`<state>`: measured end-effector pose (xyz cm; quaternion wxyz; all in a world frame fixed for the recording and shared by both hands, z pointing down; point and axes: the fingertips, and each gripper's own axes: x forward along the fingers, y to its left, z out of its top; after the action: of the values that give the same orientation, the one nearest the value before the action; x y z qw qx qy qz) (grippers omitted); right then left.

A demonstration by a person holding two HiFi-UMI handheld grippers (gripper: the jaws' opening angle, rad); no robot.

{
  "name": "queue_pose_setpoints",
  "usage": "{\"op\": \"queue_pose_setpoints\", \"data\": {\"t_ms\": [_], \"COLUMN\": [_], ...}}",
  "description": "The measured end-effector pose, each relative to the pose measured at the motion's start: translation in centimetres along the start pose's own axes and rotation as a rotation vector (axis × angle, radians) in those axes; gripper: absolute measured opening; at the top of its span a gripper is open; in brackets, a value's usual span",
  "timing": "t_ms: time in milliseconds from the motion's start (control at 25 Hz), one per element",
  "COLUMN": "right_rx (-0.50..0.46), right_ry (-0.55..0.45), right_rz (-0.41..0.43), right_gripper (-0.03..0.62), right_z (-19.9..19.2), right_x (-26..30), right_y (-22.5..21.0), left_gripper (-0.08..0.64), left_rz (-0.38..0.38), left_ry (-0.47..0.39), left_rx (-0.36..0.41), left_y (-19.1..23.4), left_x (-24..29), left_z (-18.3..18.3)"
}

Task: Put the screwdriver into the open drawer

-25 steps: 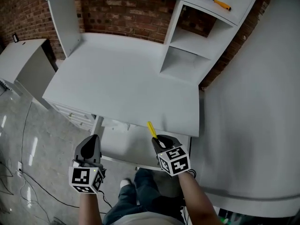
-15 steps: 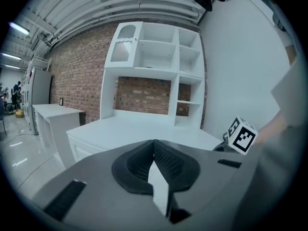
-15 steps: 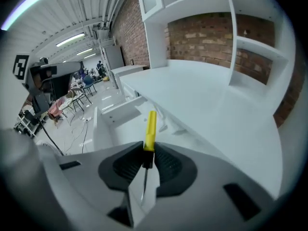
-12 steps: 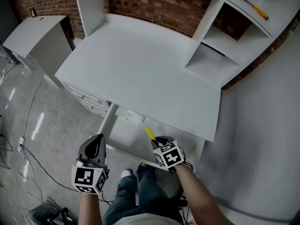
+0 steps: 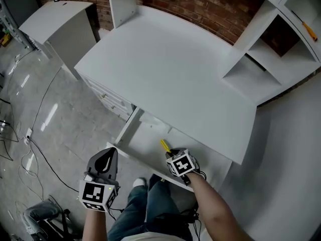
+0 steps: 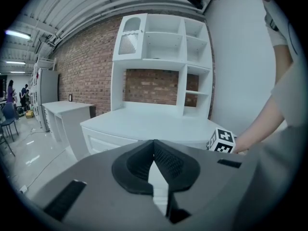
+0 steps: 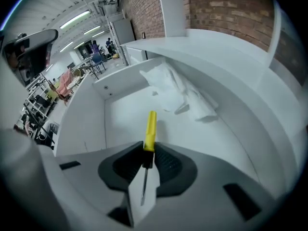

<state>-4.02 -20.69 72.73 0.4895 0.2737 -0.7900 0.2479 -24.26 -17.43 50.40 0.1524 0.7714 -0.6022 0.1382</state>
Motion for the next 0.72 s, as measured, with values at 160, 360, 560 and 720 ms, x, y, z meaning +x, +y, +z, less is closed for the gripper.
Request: {"op": "queue_pose_setpoints", "data": {"t_ms": [160, 360, 560, 720], "right_rx": [-0.002, -0.036, -0.051, -0.049], "right_ry": [0.046, 0.066, 0.072, 0.063], "right_rz": [-0.013, -0.031, -0.019, -0.008], "right_gripper": [0.081, 0.083, 0.111, 0.186], "right_z": [-0.2, -0.1, -0.2, 0.0], "right_x": [2.3, 3.6, 3.8, 3.1], "right_y": [-0.1, -0.2, 0.3, 0.9], "left_gripper": [0.012, 0.012, 0.012, 0.012], "left_rz": [0.047, 0.084, 0.085, 0.07], "left_ry": [0.01, 0.024, 0.019, 0.005], "left_rx": [-0.002, 0.001, 0.004, 0.018], "left_y": [1.8, 3.2, 3.2, 3.0], "left_x": [-0.6, -1.3, -1.4, -1.3], "left_z": [-0.8, -1.5, -1.2, -0.4]}}
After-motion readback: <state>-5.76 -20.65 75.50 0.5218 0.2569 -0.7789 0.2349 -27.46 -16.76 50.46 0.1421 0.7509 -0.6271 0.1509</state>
